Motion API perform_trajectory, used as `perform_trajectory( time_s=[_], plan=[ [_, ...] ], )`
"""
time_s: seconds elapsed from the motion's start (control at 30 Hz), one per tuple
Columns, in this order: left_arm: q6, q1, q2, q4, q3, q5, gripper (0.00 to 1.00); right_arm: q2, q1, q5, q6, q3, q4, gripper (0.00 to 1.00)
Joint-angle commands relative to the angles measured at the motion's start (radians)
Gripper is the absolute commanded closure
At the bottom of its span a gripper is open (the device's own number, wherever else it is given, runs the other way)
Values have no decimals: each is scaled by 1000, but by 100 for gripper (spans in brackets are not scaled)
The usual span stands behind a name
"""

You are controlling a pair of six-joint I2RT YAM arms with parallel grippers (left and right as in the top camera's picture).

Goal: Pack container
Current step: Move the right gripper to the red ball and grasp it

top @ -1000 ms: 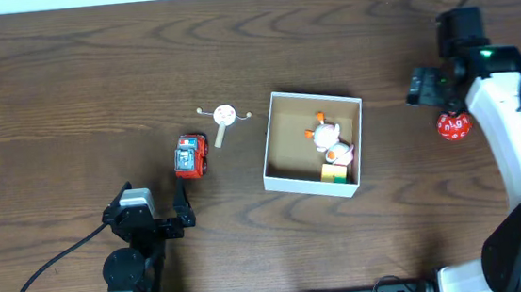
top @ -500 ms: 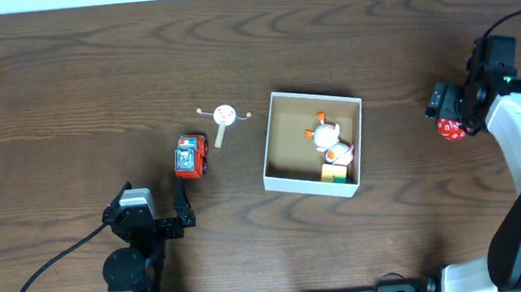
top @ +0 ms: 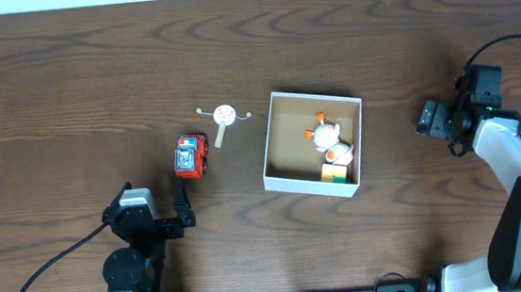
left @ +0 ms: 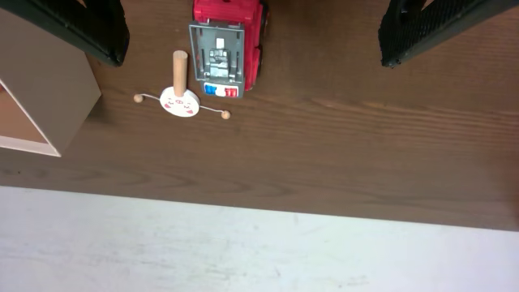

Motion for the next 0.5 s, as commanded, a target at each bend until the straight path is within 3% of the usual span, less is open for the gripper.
perform_trajectory(
  time_s=[0.0,0.1,0.47],
  plan=[
    [13,5,-7,-28,-8,-8,2,5,-13,-3,-23,-5,14,1],
    [13,5,-7,-28,-8,-8,2,5,-20,-3,-22,-5,11,5],
    [13,5,-7,-28,-8,-8,2,8,-34,0,-34,-5,53,1]
  ],
)
